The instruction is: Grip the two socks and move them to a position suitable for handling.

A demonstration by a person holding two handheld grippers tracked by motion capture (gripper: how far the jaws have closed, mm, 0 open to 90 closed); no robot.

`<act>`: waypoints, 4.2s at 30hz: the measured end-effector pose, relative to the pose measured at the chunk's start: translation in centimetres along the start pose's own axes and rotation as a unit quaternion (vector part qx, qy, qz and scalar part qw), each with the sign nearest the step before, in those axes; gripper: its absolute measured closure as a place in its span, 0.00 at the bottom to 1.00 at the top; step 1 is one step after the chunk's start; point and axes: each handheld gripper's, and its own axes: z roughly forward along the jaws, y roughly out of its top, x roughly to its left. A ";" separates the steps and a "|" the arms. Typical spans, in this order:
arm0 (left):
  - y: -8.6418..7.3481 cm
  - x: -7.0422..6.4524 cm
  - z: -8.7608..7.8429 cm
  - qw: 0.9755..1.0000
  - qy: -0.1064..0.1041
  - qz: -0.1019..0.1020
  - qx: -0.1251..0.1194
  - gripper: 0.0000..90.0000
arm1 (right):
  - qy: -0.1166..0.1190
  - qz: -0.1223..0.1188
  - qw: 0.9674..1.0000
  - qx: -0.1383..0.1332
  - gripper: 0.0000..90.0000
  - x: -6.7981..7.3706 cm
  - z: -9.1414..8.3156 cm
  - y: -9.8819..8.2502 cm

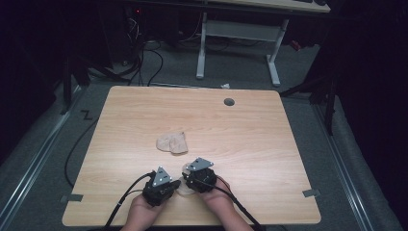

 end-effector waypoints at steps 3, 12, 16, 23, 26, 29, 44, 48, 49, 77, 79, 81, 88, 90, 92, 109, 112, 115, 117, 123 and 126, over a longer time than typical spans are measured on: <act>0.0 0.0 0.0 1.000 0.001 0.001 0.000 1.00 | 0.000 0.002 1.000 0.002 0.78 0.0 0.1 0.0; 0.0 0.0 0.0 1.000 0.000 0.000 0.000 1.00 | -0.003 -0.002 1.000 -0.009 0.96 -0.3 -0.6 0.1; 0.0 0.0 0.0 1.000 -0.001 0.000 0.001 1.00 | 0.000 0.011 0.999 -0.032 0.96 -0.7 -1.8 0.2; 0.0 0.0 0.0 1.000 -0.002 0.000 0.001 1.00 | -0.009 0.033 0.997 -0.063 0.96 -1.7 -5.0 -1.5; 0.0 0.0 0.0 1.000 -0.001 0.001 0.001 1.00 | -0.016 0.043 0.997 -0.067 0.96 -2.0 -6.0 -2.9; 0.0 0.0 0.0 1.000 -0.001 0.001 0.001 1.00 | -0.022 0.055 0.996 -0.067 0.96 -2.3 -6.8 -4.3; 0.0 -0.1 0.0 1.000 0.000 0.003 0.001 1.00 | -0.040 0.093 0.993 -0.062 0.91 -3.9 -8.2 -7.8; 0.0 0.0 0.0 1.000 -0.001 0.002 0.001 1.00 | -0.042 0.100 0.992 -0.067 0.89 -4.3 -8.7 -8.1; 0.0 0.0 0.0 1.000 -0.001 0.002 0.001 1.00 | -0.042 0.102 0.991 -0.070 0.89 -4.5 -8.9 -8.1; 0.0 -0.1 0.0 1.000 0.001 0.003 0.000 1.00 | -0.069 0.085 0.994 -0.018 0.91 -6.7 -6.0 -6.1; 0.0 -0.1 0.0 1.000 0.001 0.003 0.000 1.00 | -0.063 0.081 0.995 -0.009 0.91 -6.4 -6.0 -6.6; 0.0 -0.1 0.0 1.000 0.001 0.003 0.000 1.00 | -0.063 0.076 0.995 -0.009 0.91 -6.2 -6.1 -6.8; 0.1 -0.2 -0.3 1.000 0.017 0.018 0.011 1.00 | -0.044 0.074 0.996 -0.021 0.91 -4.9 -7.3 -8.2; 0.1 -0.2 -0.7 0.998 0.043 0.036 0.024 0.99 | -0.037 0.074 0.996 -0.021 0.91 -4.4 -7.5 -8.4; -0.2 0.1 -1.2 0.998 0.049 0.038 0.028 0.99 | -0.032 0.072 0.997 -0.020 0.91 -3.9 -7.6 -8.4; 1.2 3.9 -3.0 0.998 0.036 -0.052 -0.016 0.89 | -0.019 0.086 0.995 -0.056 0.84 -4.5 -7.5 -6.8; 2.8 4.8 -2.0 0.998 0.053 -0.041 -0.012 0.88 | -0.023 0.094 0.993 -0.066 0.83 -4.7 -7.8 -7.1; 4.1 5.8 -0.9 0.997 0.077 -0.028 -0.013 0.87 | -0.019 0.097 0.992 -0.073 0.82 -4.6 -8.1 -7.4; 4.9 6.4 -0.1 0.995 0.094 -0.018 -0.016 0.85 | -0.018 0.097 0.992 -0.073 0.82 -4.5 -8.1 -7.6; 7.0 10.4 2.7 0.986 0.161 -0.031 0.014 0.97 | -0.015 0.095 0.993 -0.074 0.82 -4.6 -8.1 -7.7; 7.1 11.3 3.4 0.986 0.159 -0.045 0.022 0.98 | -0.015 0.094 0.993 -0.073 0.82 -4.6 -8.1 -7.7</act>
